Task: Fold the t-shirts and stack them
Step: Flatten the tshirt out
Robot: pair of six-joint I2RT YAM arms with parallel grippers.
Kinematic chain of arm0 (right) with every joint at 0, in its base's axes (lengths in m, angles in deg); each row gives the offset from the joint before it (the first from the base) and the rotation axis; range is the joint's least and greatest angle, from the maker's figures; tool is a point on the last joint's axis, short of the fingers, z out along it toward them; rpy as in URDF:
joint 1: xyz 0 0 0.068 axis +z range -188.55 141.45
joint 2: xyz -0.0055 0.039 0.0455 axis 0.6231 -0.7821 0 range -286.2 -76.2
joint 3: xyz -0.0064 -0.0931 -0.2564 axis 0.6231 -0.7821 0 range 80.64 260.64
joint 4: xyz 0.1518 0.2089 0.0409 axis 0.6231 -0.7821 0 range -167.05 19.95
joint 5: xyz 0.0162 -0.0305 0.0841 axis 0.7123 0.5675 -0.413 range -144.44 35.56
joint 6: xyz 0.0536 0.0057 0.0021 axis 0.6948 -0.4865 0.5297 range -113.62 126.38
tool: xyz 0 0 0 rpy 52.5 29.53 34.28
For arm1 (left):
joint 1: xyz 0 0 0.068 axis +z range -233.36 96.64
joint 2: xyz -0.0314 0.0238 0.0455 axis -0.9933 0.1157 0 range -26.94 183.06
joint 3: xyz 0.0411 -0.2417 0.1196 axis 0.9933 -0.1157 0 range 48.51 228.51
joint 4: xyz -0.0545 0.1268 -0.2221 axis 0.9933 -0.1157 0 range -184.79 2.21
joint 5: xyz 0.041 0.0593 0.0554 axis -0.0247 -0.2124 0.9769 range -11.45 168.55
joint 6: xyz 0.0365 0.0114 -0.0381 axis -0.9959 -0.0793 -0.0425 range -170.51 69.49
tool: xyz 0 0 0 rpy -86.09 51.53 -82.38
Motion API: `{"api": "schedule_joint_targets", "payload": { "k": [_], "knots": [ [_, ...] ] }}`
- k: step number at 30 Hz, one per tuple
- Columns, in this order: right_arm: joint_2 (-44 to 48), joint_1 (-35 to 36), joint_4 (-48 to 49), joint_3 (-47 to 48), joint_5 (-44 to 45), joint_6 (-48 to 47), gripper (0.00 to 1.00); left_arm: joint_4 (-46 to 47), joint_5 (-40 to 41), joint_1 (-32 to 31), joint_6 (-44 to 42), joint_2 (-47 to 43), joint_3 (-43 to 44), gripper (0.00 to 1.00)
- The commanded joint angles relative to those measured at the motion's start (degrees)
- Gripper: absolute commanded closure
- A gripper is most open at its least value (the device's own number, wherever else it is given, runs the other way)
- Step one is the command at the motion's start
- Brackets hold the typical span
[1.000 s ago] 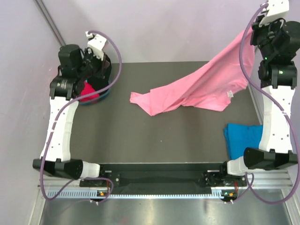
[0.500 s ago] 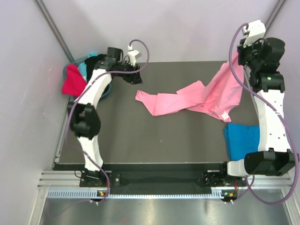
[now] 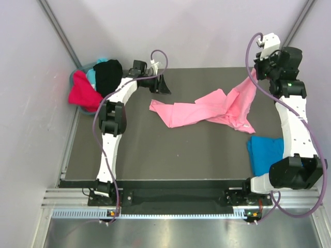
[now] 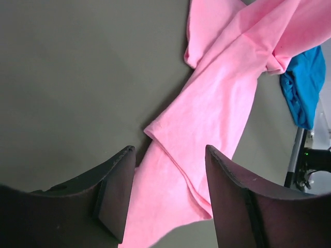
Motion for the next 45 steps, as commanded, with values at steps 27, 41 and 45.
{"api": "schedule_joint_targets", "payload": {
  "k": [27,41,45],
  "knots": [
    [-1.2,0.0,-0.5,-1.7,1.1,-3.4,1.00,8.5,-8.7,-3.6,8.5,10.6,2.1,0.53],
    [-0.3,0.1,0.0,-3.2,0.9,-2.9,1.00,10.2,-5.0,-2.6,9.1,10.7,3.1,0.68],
    [-0.3,0.1,0.1,-3.8,0.9,-2.6,1.00,9.2,-4.8,-2.2,8.3,10.6,2.9,0.74]
  ]
}}
